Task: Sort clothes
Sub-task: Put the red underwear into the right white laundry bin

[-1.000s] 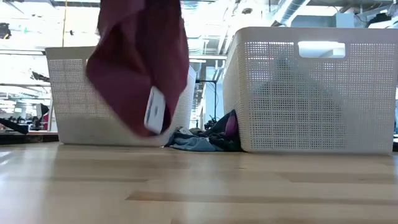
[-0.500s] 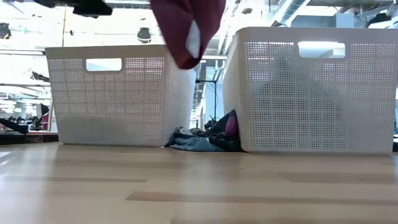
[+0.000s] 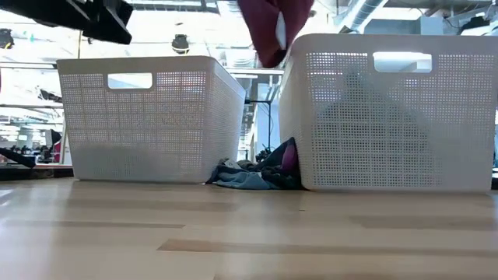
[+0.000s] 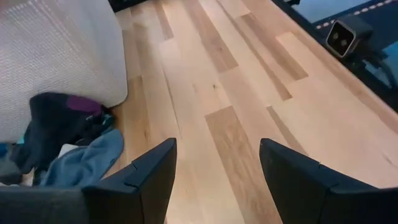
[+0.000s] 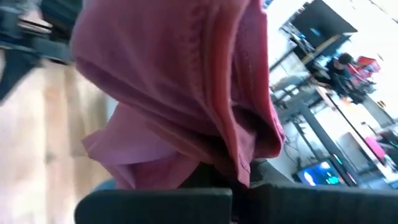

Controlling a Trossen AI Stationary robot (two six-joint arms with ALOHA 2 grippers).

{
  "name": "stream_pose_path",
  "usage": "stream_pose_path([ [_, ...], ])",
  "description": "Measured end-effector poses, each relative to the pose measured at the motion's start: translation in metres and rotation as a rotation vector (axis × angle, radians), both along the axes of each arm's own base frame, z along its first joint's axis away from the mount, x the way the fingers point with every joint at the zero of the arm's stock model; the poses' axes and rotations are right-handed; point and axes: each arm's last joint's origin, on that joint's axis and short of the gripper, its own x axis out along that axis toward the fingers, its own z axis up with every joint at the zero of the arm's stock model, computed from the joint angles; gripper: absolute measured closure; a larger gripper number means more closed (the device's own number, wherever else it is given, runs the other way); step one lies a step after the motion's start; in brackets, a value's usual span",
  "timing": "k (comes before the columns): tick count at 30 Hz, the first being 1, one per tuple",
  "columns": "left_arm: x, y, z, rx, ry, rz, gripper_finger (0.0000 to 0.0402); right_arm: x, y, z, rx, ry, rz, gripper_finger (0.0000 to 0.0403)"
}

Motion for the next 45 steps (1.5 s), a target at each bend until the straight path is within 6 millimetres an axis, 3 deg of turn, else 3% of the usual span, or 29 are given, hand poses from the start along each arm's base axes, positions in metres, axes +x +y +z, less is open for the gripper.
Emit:
stream_pose_path([
  [16, 0.021, -0.013, -0.027, 0.053, 0.075, -0.007, 0.0178, -0.05, -0.054, -0.008, 0.08, 0.124, -0.323, 0.0403],
  [20, 0.022, -0.013, -0.025, 0.05, 0.051, -0.011, 0.0178, -0.046, -0.066, -0.016, 0.194, 0.164, -0.343, 0.0401],
  [37, 0.025, -0.013, -0.022, 0.044, 0.011, -0.014, 0.0178, -0.032, -0.101, -0.102, 0.473, 0.51, -0.474, 0.0395],
  [45, 0.027, -0.012, -0.019, 0.059, -0.023, -0.017, 0.0178, -0.029, -0.109, -0.127, 0.585, 0.552, -0.483, 0.0355],
])
